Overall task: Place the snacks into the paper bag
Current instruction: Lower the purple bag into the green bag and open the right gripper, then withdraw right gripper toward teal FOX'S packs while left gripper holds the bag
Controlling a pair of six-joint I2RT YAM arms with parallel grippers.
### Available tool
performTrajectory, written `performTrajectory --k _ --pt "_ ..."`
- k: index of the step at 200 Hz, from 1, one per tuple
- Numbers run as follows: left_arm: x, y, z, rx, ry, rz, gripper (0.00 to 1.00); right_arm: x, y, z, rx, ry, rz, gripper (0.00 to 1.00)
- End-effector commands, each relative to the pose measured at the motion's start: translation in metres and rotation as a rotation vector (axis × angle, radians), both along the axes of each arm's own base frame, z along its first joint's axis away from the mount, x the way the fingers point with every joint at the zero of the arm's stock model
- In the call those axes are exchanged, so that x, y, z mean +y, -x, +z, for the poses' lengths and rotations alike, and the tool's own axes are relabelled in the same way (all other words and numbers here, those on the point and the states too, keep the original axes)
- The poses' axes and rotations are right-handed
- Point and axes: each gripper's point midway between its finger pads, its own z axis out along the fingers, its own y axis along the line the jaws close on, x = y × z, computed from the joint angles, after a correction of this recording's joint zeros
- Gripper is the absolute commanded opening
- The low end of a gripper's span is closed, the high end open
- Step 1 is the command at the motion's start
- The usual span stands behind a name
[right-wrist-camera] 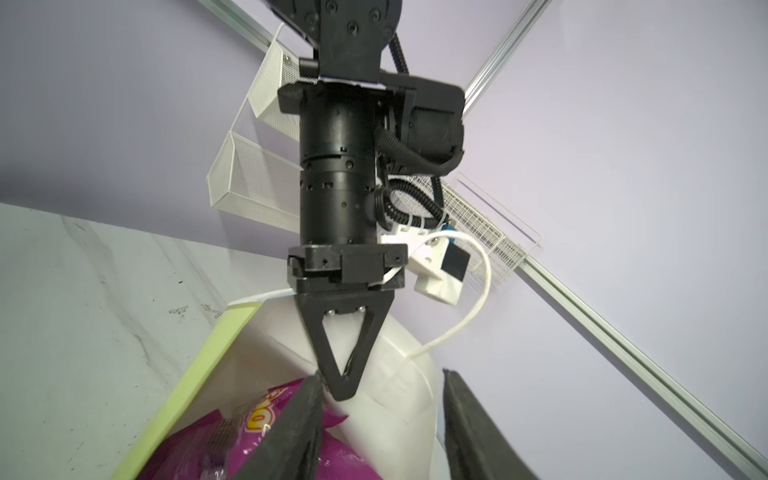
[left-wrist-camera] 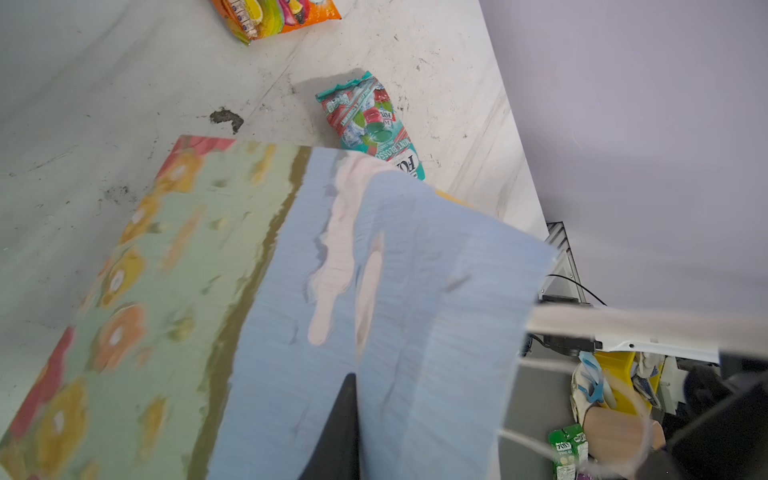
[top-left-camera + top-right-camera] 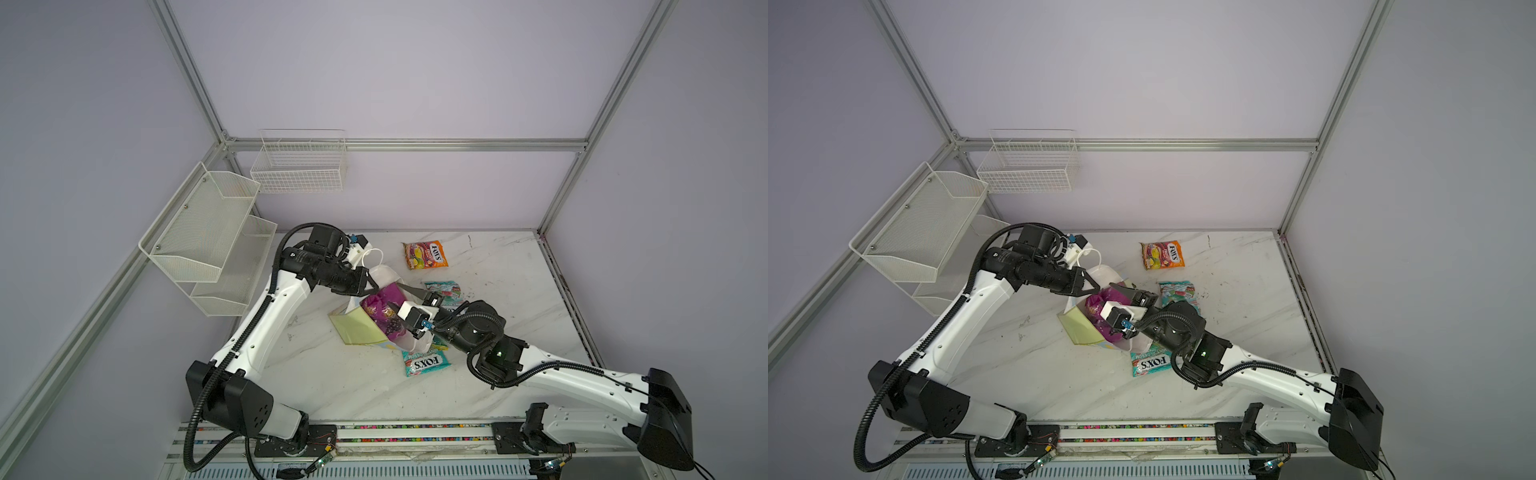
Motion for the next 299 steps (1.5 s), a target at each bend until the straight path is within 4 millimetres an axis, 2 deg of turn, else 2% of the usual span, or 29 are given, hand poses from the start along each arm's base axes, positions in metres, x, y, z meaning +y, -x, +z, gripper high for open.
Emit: performTrajectory --k 1,27,44,57,77,105,123,154,168,188,216,246,266,299 --pt "0.004 0.002 0.028 -0.096 0.065 0.006 0.15 -0.006 0.011 0.036 -0.032 -0.085 0.032 0.49" --pt "0.01 0.001 0.029 -0.105 0.068 0.027 0.15 -0.013 0.012 0.049 -0.009 -0.137 0.027 0.5" --pt "0.014 0.0 0.029 -0.105 0.07 0.042 0.14 -0.023 0.009 0.067 0.046 -0.208 0.004 0.52" --pt "0.016 -0.001 0.03 -0.106 0.075 0.051 0.15 -0.034 0.003 0.08 0.108 -0.274 -0.039 0.56" --pt "0.02 -0.003 0.031 -0.104 0.097 0.074 0.15 -0.055 -0.017 0.096 0.229 -0.375 -0.17 0.61" --pt "0.025 -0.009 0.035 -0.1 0.148 0.116 0.14 -0.074 -0.041 0.092 0.392 -0.428 -0.348 0.72" --pt "0.033 -0.017 0.03 -0.087 0.161 0.172 0.15 -0.085 -0.055 0.084 0.486 -0.43 -0.464 0.75" --pt "0.053 -0.026 0.02 -0.082 0.16 0.284 0.15 -0.109 -0.086 0.057 0.702 -0.458 -0.574 0.85" --pt "0.061 -0.029 0.016 -0.088 0.159 0.33 0.15 -0.122 -0.102 0.042 0.807 -0.489 -0.561 0.97" --pt "0.069 -0.031 0.011 -0.096 0.155 0.372 0.15 -0.137 -0.118 0.02 0.913 -0.515 -0.558 0.97" --pt "0.075 -0.033 0.001 -0.077 0.181 0.401 0.15 -0.144 -0.133 -0.021 1.083 -0.522 -0.573 0.97" --pt "0.083 -0.035 -0.012 -0.042 0.173 0.423 0.15 -0.144 -0.142 -0.078 1.302 -0.51 -0.553 0.97" --pt "0.087 -0.035 -0.018 -0.041 0.161 0.429 0.15 -0.147 -0.141 -0.111 1.383 -0.495 -0.582 0.97" --pt "0.096 -0.033 -0.022 -0.059 0.11 0.446 0.15 -0.156 -0.134 -0.141 1.44 -0.497 -0.642 0.97"
